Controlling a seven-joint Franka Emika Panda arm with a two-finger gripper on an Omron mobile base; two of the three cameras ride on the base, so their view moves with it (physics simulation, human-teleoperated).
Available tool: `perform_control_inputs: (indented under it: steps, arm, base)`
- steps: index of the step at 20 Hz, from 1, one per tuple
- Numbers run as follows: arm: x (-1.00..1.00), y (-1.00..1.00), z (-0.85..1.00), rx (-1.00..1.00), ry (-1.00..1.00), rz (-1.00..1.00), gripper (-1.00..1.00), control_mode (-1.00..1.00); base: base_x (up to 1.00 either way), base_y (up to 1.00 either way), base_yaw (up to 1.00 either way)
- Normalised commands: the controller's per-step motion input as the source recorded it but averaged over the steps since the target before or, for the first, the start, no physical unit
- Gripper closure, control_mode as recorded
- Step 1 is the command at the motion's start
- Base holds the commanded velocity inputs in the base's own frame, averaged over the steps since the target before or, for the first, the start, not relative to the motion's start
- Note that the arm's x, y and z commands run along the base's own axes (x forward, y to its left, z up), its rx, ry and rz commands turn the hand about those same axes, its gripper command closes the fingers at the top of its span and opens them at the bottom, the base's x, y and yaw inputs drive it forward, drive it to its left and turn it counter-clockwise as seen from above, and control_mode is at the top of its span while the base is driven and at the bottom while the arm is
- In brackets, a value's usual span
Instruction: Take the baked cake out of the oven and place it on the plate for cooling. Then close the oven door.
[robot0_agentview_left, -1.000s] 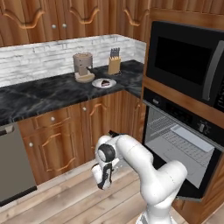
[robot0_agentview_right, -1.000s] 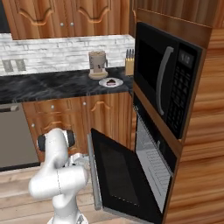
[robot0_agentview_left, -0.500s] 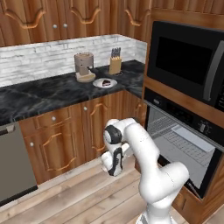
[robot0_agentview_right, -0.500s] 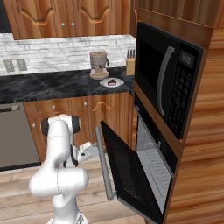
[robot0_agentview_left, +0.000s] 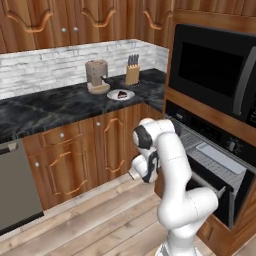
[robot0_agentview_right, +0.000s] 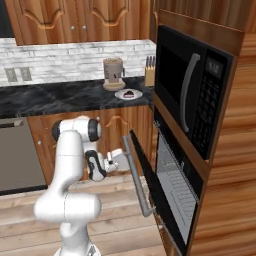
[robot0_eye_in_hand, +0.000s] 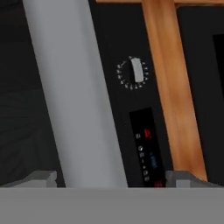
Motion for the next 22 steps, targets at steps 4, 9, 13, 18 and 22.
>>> perform_control_inputs:
  steps: [4, 9, 13, 18, 22]
  arm:
    - [0.44, -1.0, 0.34, 0.08, 0.08, 0.02, -1.0, -1.0]
    - [0.42, -1.0, 0.18, 0.06, 0.05, 0.01, -1.0, -1.0]
    - [0.29, -1.0, 0.08, 0.05, 0.01, 0.01, -1.0, -1.0]
    - [0.13, -0.97, 0.01, 0.06, 0.01, 0.05, -1.0, -1.0]
    - [0.02, -0.85, 0.0, 0.06, 0.0, 0.07, -1.0, -1.0]
  base:
    - [0.0, 0.0, 0.0]
    - [0.0, 0.0, 0.0]
    - [0.0, 0.0, 0.0]
    - [0.0, 0.0, 0.0]
    - [0.0, 0.0, 0.0]
